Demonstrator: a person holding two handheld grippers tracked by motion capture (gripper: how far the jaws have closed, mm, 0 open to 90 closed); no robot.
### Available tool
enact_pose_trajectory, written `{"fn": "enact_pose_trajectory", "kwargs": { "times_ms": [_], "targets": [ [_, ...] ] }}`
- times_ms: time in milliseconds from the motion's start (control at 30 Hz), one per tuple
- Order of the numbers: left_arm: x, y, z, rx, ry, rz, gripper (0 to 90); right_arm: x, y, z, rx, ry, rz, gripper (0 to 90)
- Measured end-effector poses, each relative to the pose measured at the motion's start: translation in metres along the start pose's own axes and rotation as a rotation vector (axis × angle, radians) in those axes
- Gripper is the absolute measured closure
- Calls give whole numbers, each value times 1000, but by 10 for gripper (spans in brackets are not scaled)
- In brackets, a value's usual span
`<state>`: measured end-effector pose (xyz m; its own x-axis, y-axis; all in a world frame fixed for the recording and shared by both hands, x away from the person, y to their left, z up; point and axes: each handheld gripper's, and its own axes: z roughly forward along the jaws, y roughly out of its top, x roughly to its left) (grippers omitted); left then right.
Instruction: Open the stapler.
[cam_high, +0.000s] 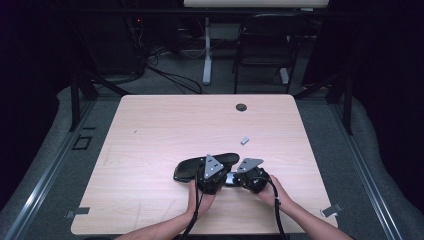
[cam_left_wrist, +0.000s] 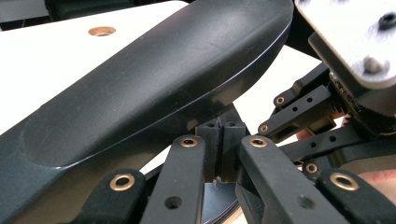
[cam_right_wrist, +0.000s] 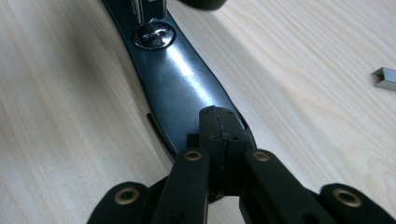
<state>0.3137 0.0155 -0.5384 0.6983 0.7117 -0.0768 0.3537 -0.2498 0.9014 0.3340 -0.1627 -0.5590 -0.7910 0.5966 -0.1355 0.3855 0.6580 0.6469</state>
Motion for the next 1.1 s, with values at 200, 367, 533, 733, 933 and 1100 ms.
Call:
{"fn": "enact_pose_trajectory", "kwargs": {
  "times_ms": [200, 367, 533, 733, 933, 1100],
  "targets": [
    [1, 2, -2, -7, 0, -9, 900, 0, 0, 0, 1, -1, -1, 900],
    [3, 4, -5, -13, -2, -17, 900, 0, 0, 0, 1, -2, -3, 900],
    [5, 8, -9, -23, 0, -23, 900, 0, 0, 0, -2, 3, 1, 900],
    [7, 12, -13, -40, -1, -37, 900, 0, 0, 0, -7, 2, 6, 900],
    [10, 15, -18, -51, -1, -51, 900, -1, 0, -1, 15, 3, -10, 900],
    [12, 18, -22, -62, -4, -72, 900, 0, 0, 0, 4, -2, -4, 900]
  ]
}}
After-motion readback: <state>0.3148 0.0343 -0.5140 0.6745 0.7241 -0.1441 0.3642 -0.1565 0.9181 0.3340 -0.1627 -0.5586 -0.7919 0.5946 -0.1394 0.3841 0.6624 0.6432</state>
